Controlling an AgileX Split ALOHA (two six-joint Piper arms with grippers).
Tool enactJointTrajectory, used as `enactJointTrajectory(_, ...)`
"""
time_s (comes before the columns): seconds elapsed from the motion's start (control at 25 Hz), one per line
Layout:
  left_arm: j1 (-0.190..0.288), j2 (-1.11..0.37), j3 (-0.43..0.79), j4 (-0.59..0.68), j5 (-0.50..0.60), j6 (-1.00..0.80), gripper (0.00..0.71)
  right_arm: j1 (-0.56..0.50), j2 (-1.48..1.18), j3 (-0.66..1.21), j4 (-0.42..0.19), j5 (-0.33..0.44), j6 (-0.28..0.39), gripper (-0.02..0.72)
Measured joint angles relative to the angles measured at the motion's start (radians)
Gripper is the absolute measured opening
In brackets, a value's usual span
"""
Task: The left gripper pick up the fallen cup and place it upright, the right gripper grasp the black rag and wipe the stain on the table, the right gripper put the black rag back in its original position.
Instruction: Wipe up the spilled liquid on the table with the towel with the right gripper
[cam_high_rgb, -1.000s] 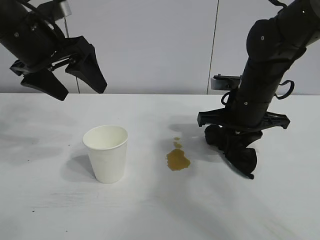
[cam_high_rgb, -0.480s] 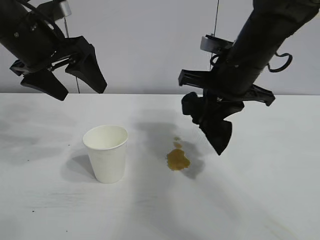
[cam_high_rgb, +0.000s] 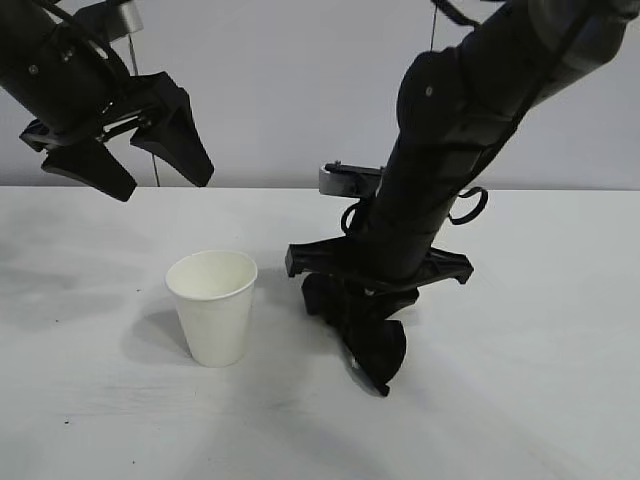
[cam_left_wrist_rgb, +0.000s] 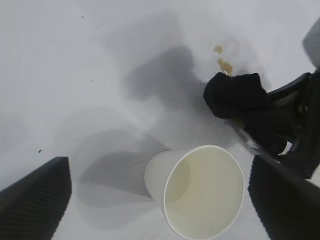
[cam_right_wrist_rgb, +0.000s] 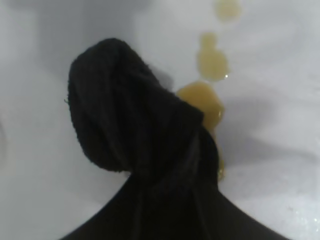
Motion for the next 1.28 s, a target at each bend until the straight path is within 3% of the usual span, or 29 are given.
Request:
enactJointTrajectory(0.28, 0.000, 0.000, 0.000, 0.000, 0.000, 0.001, 0.693, -0.016, 0.011, -0.003, -0.257, -0.087, 0.249, 0.116)
enactJointTrajectory(0.44, 0.000, 0.000, 0.000, 0.000, 0.000, 0.001, 0.693, -0.071, 0.021, -0.012, -0.293, -0.115, 0.300, 0.116)
enactJointTrajectory(0.68, 0.000, 0.000, 0.000, 0.000, 0.000, 0.000, 0.693, -0.107, 0.042, -0.077, -0.287, -0.068, 0.301, 0.116)
enactJointTrajectory(1.04, 0.000, 0.000, 0.000, 0.000, 0.000, 0.000, 0.693, -0.016, 0.062, -0.131, -0.104, 0.004, 0.149, 0.116)
enactJointTrajectory(1.28, 0.000, 0.000, 0.000, 0.000, 0.000, 0.000, 0.693, 0.049, 0.067, -0.135, -0.092, 0.043, 0.134, 0.116)
